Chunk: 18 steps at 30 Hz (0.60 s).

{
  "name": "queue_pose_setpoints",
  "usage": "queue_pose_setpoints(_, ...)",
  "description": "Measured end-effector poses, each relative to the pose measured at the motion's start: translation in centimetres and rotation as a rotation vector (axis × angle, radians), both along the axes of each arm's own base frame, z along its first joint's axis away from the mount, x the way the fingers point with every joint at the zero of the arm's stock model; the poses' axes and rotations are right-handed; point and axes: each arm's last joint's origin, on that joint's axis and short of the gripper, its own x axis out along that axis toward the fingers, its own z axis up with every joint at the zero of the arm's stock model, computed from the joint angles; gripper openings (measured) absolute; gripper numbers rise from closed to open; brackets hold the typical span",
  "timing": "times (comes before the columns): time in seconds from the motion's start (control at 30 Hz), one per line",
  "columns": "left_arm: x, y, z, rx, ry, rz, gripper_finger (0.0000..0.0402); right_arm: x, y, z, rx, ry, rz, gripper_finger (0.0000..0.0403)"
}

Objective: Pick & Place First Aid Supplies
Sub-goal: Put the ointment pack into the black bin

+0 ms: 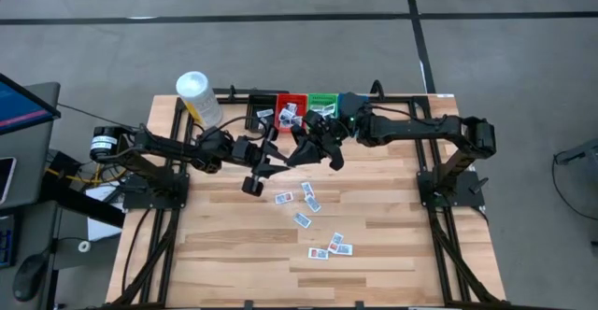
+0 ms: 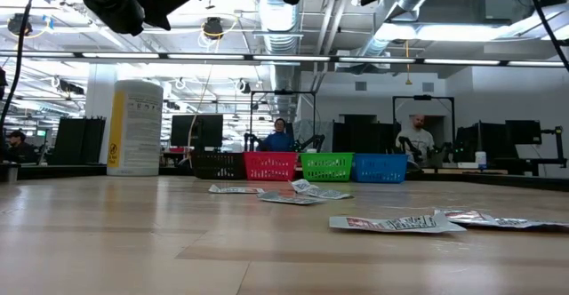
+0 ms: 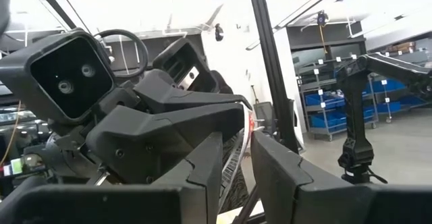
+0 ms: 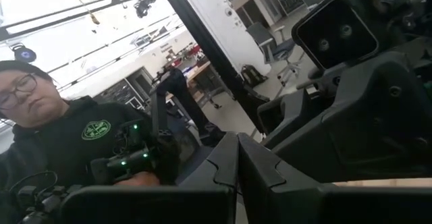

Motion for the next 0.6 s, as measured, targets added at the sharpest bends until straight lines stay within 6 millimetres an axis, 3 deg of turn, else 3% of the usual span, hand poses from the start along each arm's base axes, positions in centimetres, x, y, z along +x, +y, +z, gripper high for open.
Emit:
queue_pose_setpoints(0.37,0.04,0.04,-0.05,-0.003,0.007,0.006,0.0079,0.01,0.05,0.0,-0.001,0.0,-0.001,0.0)
queue_pose_setpoints(0.6,0.04,0.04,-0.06,-0.004,0.008,0.006,0.0033,0.01,0.05,-0.02,0.0,0.0,-0.002,0.0)
